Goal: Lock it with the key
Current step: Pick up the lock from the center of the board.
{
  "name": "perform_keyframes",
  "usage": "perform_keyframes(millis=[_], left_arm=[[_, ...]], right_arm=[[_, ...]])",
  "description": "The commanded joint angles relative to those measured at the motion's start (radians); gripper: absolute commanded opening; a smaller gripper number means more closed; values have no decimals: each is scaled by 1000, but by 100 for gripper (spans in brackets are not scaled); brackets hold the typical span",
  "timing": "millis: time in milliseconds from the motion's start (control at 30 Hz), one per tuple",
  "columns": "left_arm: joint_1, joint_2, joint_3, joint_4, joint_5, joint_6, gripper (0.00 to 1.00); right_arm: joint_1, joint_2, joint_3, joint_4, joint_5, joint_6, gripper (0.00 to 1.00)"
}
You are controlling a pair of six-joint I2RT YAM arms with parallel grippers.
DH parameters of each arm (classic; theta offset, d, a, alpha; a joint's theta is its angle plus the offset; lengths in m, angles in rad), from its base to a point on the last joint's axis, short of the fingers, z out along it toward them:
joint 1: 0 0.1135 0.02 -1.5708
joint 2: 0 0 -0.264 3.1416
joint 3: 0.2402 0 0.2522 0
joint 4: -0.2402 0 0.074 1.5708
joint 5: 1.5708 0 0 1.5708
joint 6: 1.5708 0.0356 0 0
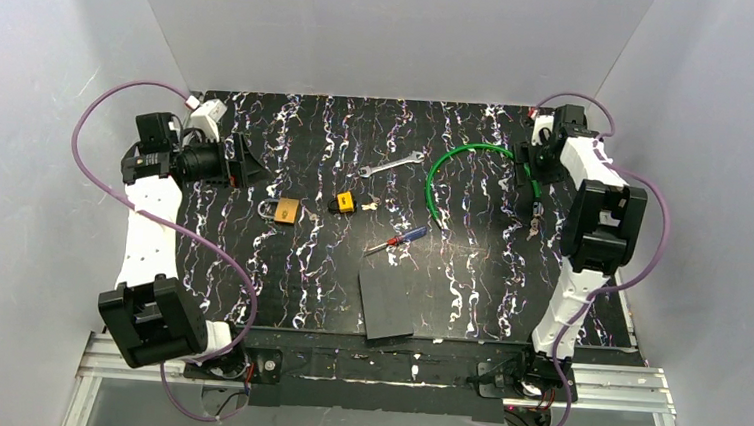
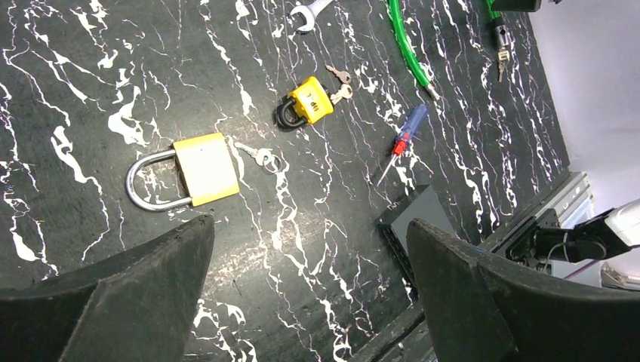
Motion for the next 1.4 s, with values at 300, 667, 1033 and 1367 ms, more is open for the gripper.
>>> perform_keyframes(millis=[300,667,1033,1367], left_arm=[[1,-14,-10,14,5,29,98],[1,13,-1,14,-2,23,98],[2,34,17,17,25,-7,98],[2,37,25,17,53,-28,98]], right_arm=[[-10,178,251,-10,56,-16,71],[-47,301,354,-79,8,-11,63],[-65,272,319,-106,-38,-42,35],[-65,119,291,-141,-50,-137,1]])
